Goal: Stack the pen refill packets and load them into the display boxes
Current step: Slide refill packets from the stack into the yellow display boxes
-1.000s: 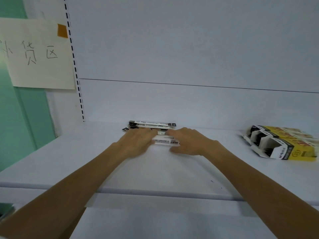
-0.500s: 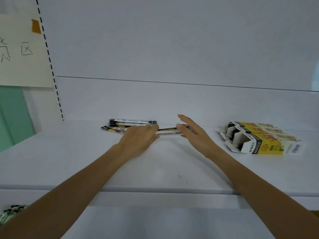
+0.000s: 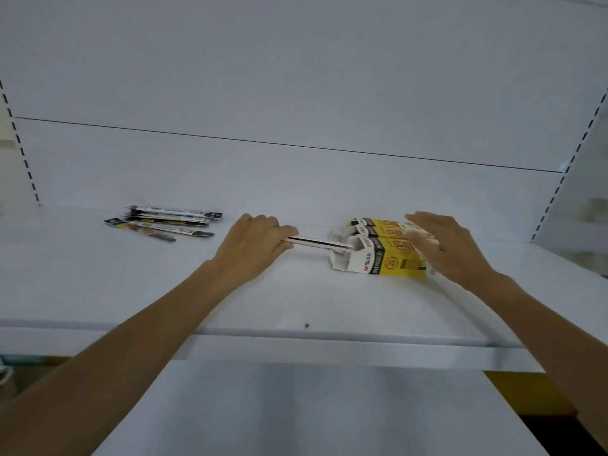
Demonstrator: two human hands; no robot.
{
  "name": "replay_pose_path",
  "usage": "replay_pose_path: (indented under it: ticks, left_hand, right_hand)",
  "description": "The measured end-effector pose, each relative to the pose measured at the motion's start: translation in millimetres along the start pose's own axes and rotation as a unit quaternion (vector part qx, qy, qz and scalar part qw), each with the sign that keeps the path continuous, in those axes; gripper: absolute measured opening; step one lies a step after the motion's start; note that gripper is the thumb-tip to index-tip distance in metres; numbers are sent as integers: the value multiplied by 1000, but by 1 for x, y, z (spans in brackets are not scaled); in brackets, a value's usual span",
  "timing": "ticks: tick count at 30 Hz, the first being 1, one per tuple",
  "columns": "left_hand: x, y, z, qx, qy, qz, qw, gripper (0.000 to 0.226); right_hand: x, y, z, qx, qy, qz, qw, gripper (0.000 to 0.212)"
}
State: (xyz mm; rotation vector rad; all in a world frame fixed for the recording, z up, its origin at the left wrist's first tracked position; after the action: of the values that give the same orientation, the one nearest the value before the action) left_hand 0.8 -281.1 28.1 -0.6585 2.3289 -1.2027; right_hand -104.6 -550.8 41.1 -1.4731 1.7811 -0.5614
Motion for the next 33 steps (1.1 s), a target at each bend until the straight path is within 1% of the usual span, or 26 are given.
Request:
replay_pose_path:
  ticks: [1, 3, 5, 8, 10, 12, 14, 15, 16, 18, 20, 21, 22, 24, 27, 29, 31, 33]
  left_hand:
    - [4, 0, 2, -4, -4, -10, 1000, 14]
    - [10, 0, 7, -8, -25, -17, 1000, 12]
    - [11, 1, 12, -8, -53, -31, 998, 12]
    - [12, 2, 20, -11, -69, -49, 996, 16]
    - [15, 1, 21, -2, -46, -44, 998, 21]
    - [21, -3, 18, 15, -15, -27, 999, 20]
    - [24, -5, 15, 28, 5, -16, 999, 19]
    - [24, -7, 14, 24, 12, -15, 1000, 22]
    - [24, -7, 14, 14, 19, -17, 1000, 24]
    - [22, -6, 15, -38, 44, -46, 997, 24]
    - [18, 1, 22, -125, 61, -75, 987, 25]
    - [17, 3, 23, -154, 62, -76, 983, 30]
    - [19, 5, 23, -166, 67, -75, 981, 36]
    - [19, 8, 22, -157, 80, -71, 982, 42]
    - [21, 7, 25, -142, 90, -76, 983, 35]
    - [22, 1, 27, -110, 91, -83, 986, 29]
    - [25, -6, 28, -65, 83, -66, 992, 28]
    - [32, -12, 33, -39, 77, -49, 995, 30]
  right_hand:
    - [15, 5, -5, -22, -12, 19, 1000, 37]
    - [35, 16, -9, -68, -71, 55, 994, 28]
    - [45, 22, -7, -82, -94, 63, 990, 29]
    - [52, 25, -1, -69, -77, 30, 994, 33]
    - [55, 26, 3, -51, -82, 17, 995, 34]
    - [57, 26, 4, -32, -102, 15, 994, 33]
    - [58, 26, 5, -23, -107, 14, 994, 32]
    - [58, 25, 5, -22, -107, 10, 994, 32]
    - [59, 25, 7, -22, -108, 6, 994, 32]
    - [62, 24, 8, -22, -112, 6, 993, 32]
    - [64, 23, 10, -22, -111, 7, 994, 32]
    - [65, 23, 11, -22, -110, 5, 994, 32]
    - [65, 23, 12, -21, -110, 4, 994, 32]
    - [66, 23, 13, -20, -111, 2, 994, 32]
    - [65, 24, 11, -16, -115, -3, 993, 32]
    - [65, 24, 10, -13, -120, 0, 993, 32]
    - [65, 25, 11, -15, -119, 1, 993, 32]
    - [66, 24, 11, -13, -111, -5, 994, 32]
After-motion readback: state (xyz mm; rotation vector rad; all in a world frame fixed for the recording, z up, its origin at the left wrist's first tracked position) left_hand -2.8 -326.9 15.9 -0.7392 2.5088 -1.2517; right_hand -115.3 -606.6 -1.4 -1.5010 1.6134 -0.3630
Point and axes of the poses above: each hand's wrist, its own y-axis away from the middle knuckle, its own z-axis out of the palm, x = y × z, the point moved 6 cm from there along -y, towards the middle knuckle, and after that the axes turned 15 degrees about x, right-handed, at the moved point
